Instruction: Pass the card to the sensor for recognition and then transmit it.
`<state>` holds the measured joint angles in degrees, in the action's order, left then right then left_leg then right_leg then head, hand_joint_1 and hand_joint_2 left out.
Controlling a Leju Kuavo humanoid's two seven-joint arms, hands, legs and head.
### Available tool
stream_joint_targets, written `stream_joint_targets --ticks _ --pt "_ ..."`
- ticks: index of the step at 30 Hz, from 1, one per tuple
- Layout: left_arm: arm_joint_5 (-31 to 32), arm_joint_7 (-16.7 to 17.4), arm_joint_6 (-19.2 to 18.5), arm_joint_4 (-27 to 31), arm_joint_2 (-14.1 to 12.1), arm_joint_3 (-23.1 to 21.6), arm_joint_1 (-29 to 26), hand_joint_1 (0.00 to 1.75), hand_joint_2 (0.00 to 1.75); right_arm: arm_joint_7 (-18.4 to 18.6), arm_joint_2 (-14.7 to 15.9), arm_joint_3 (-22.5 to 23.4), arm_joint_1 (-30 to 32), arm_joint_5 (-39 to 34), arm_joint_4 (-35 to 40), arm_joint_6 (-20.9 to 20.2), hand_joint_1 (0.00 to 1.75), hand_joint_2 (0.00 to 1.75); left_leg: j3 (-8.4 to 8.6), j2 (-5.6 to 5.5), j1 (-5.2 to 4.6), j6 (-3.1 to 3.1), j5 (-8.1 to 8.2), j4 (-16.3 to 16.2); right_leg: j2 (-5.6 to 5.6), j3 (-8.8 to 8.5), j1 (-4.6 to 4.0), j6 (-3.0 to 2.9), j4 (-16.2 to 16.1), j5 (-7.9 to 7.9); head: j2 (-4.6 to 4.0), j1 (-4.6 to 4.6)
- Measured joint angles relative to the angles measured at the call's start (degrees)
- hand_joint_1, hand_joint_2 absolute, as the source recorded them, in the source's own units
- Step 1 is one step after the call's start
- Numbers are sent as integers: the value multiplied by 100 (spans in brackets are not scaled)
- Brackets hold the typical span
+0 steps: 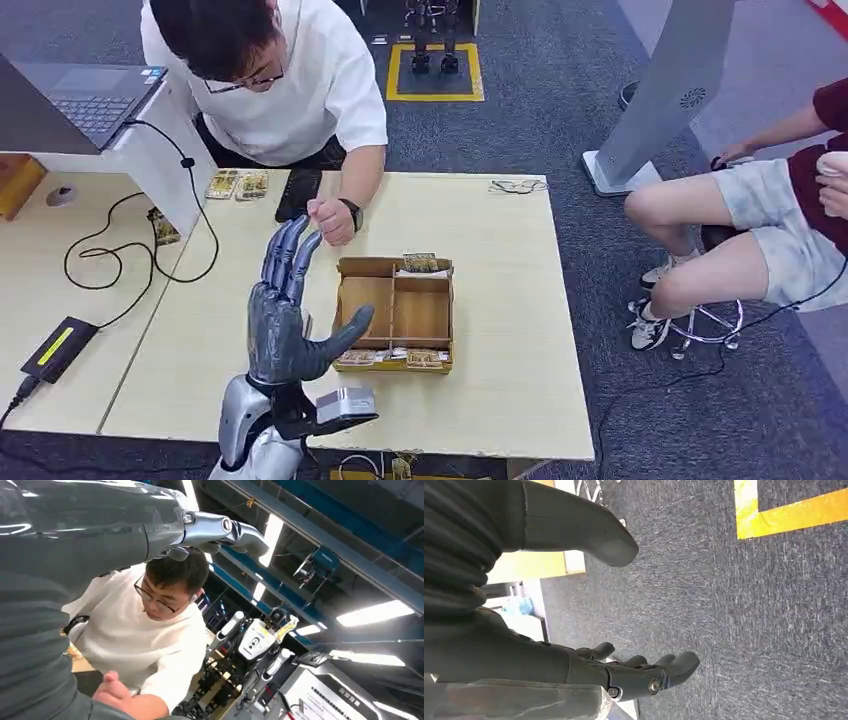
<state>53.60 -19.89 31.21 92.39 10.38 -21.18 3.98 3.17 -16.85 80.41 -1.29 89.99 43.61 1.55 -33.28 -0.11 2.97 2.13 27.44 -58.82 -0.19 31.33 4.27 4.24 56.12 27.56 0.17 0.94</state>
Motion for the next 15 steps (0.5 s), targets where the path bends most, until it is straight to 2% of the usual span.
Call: stream_joint_targets --ticks 5,12,15 --pt "72 -57 -168 72 -79 -22 -108 0 175 -13 -26 22 4 0 96 -44 0 175 0 1 0 0 0 0 1 -1 0 0 0 0 0 0" --pt "-33 -577 -306 96 -227 -63 -292 0 175 -13 -28 22 42 0 205 -87 0 175 0 0 0 0 0 0 0 0 0 0 0 0 0 0" --pt "-11 -632 -321 96 -262 -94 -325 0 175 -15 -28 22 43 0 212 -101 0 175 0 1 0 0 0 0 1 0 0 0 0 0 0 -2"
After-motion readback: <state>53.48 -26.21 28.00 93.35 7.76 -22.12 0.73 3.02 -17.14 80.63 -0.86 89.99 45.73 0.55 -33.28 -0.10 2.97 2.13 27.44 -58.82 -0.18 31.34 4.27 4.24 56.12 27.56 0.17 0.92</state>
